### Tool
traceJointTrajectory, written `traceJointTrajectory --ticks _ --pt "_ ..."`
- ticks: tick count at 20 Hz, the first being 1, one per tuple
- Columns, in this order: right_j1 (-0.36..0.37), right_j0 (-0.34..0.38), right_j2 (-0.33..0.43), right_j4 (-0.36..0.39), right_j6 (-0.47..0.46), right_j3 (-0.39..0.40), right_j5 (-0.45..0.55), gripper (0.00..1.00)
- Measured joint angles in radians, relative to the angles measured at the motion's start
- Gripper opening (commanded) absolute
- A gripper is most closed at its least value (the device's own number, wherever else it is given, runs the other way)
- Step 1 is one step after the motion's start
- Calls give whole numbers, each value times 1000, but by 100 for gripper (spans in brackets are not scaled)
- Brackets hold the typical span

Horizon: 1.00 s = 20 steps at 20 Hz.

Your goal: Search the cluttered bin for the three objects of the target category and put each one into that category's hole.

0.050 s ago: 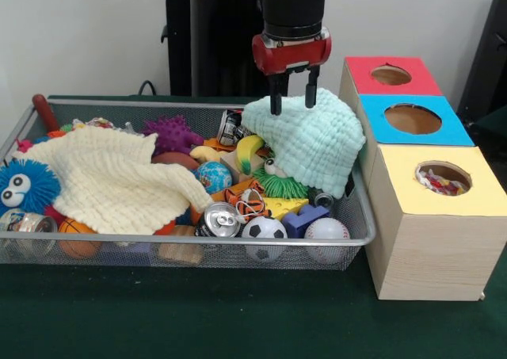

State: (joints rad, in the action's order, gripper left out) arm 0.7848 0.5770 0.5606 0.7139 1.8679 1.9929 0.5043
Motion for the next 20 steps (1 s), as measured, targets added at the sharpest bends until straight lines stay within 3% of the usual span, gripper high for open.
traceJointTrajectory --ticks 8,12,14,20 --pt "89 -75 -99 60 0 1 0 100" --pt "138 -69 -116 70 0 1 0 100" --pt "160 -51 -116 68 0 2 0 100" --pt "243 106 -100 30 0 28 0 100"
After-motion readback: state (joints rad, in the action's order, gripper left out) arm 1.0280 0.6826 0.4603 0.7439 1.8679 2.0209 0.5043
